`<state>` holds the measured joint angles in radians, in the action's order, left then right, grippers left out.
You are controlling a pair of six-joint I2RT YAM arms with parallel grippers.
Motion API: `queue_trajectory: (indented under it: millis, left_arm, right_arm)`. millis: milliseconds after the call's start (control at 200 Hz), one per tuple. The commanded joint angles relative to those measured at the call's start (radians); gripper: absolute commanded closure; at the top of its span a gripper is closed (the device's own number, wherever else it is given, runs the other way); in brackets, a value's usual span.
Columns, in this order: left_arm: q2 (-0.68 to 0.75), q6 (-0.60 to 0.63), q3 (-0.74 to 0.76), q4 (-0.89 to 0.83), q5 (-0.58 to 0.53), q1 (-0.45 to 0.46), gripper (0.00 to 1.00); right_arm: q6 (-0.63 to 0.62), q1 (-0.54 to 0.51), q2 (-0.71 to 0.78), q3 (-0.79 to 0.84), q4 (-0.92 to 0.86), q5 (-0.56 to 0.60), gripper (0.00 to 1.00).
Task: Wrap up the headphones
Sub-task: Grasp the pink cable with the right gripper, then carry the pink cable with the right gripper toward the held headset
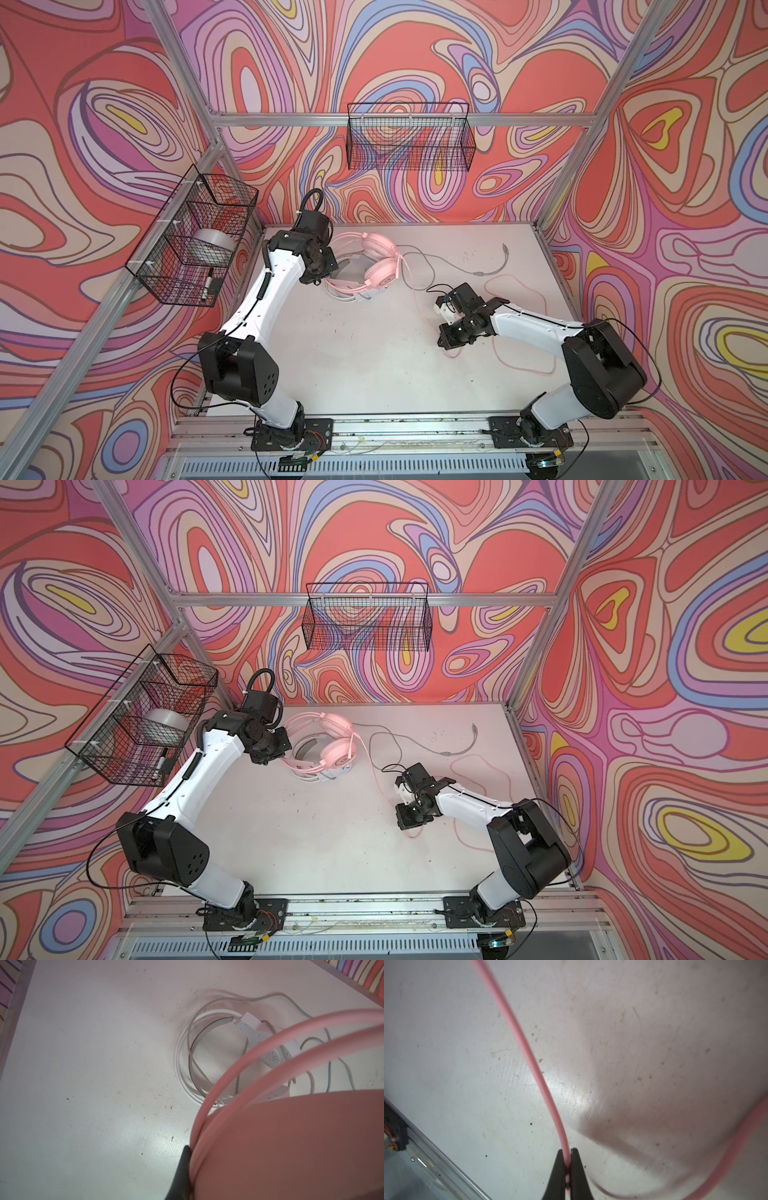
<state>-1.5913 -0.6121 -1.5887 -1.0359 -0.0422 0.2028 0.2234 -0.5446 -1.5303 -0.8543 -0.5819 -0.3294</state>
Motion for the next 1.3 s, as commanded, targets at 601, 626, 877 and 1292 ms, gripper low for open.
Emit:
queue_trajectory:
  millis: [601, 626, 877, 1292]
  left_arm:
    - [-0.013, 0.017, 0.029, 0.026, 0.007, -0.002, 1.00]
    - [-0.012, 0.022, 0.029, 0.021, 0.000, -0.002, 1.00]
    - [-0.016, 0.059, 0.029, -0.010, -0.036, 0.005, 1.00]
    - [-0.013, 0.182, 0.035, -0.007, 0.002, 0.031, 1.00]
  right_arm:
    - [-0.413, -0.084, 0.068, -0.446, -0.378, -0.166, 1.00]
    - [-0.416, -0.084, 0.061, -0.468, -0.389, -0.181, 1.00]
    - [-0.475, -0.084, 0.005, -0.639, -0.472, -0.261, 1.00]
    - [-0.416, 0.017, -0.075, -0.826, -0.349, -0.291, 1.00]
